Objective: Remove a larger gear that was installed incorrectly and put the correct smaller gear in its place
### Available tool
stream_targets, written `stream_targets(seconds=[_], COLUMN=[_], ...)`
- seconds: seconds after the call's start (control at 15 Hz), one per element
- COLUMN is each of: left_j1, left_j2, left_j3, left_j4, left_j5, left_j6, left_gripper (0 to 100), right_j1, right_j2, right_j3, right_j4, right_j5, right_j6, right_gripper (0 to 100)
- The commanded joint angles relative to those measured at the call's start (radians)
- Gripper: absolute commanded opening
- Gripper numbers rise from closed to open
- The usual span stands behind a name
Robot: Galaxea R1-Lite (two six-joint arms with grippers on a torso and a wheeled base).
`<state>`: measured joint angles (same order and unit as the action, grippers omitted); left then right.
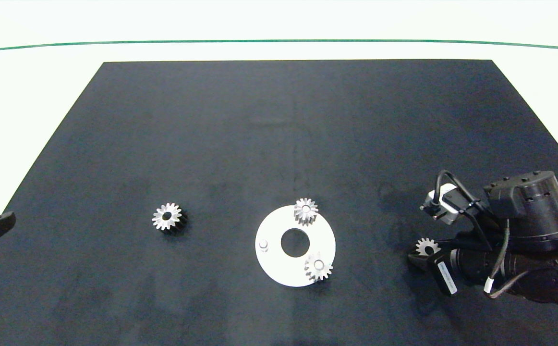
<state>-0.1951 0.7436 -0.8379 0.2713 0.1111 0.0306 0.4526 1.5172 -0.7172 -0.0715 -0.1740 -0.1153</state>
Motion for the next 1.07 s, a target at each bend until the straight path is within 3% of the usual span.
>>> stream_targets(seconds=[0.07, 0.73, 1.07], left_j1=[0.000, 0.000, -0.003], left_j2=[-0.001, -0.003, -0.021], left_j3=[0.000, 0.002, 0.037], left_j4=[0.002, 0.002, 0.002], left_j5=[0.001, 0.001, 0.001], left_j6=[0.000, 0.000, 0.000], left_gripper=[100, 100, 100], right_j1=[0.000, 0.000, 0.014], right_j2=[-0.002, -0.017, -0.109], right_j3=[0.007, 0.010, -0.034], right_j4=[-0.001, -0.001, 0.010], right_j5=[0.001, 0.001, 0.039], right_j6=[-0.001, -0.001, -0.009], right_gripper=[38, 19, 19])
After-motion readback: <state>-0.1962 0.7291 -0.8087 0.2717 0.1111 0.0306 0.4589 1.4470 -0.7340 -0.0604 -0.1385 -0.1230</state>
